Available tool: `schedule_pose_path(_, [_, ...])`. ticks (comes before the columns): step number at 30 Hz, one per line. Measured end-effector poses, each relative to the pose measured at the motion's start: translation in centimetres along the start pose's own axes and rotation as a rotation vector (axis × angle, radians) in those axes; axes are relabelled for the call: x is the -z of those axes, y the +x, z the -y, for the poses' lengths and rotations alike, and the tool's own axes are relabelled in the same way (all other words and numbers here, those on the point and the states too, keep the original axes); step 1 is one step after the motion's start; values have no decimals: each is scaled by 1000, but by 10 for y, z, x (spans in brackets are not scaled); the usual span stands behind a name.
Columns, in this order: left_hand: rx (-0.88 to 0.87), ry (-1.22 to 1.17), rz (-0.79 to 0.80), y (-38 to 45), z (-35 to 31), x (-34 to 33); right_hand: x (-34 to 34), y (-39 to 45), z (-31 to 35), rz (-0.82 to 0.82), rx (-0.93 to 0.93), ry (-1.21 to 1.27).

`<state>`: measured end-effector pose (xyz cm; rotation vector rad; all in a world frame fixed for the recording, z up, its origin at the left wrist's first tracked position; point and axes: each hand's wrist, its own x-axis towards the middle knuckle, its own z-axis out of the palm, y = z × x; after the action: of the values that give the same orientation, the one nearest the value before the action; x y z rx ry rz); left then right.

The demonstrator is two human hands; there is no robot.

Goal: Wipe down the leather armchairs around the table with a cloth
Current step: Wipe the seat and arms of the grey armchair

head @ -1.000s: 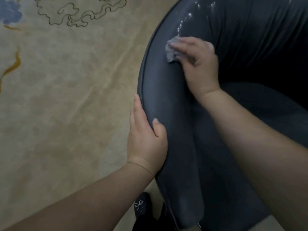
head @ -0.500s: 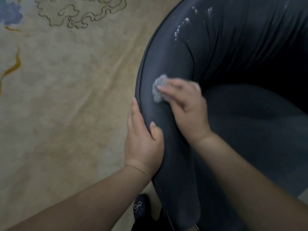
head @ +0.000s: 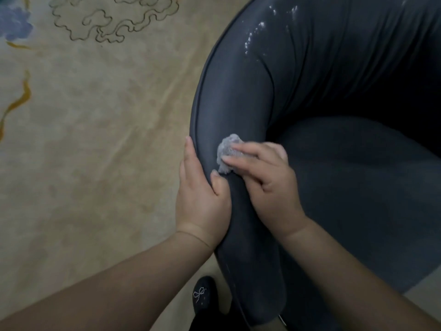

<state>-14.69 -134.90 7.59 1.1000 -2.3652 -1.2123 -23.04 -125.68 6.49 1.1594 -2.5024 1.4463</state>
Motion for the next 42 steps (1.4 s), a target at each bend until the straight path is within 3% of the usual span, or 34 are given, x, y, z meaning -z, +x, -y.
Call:
schedule_pose_path(7, [-25, 5, -18, -1, 1, -2, -1, 70, -14, -43, 27, -82])
schedule_pose_path(12, [-28, 16, -18, 0, 1, -1, 4, 8, -11, -19, -19, -32])
schedule_pose_path(20, [-9, -9, -14, -1, 2, -3, -6, 15, -16, -256, -530, 433])
schedule_pose_path(25, [-16, -10, -23, -1, 2, -3, 2, -56, 3, -209, -406, 332])
schedule_pose_path(28, [-18, 9, -41, -1, 2, -3, 2, -85, 11, -211, -421, 372])
schedule_pose_path(32, [-12, 32, -53, -2, 1, -2, -8, -28, -13, -250, -479, 390])
schedule_pose_path(35, [-22, 38, -56, -2, 0, -2, -7, 12, -36, -269, -630, 605])
schedule_pose_path(42, [-36, 28, -56, 0, 3, -3, 19, -101, 0, -165, -669, 572])
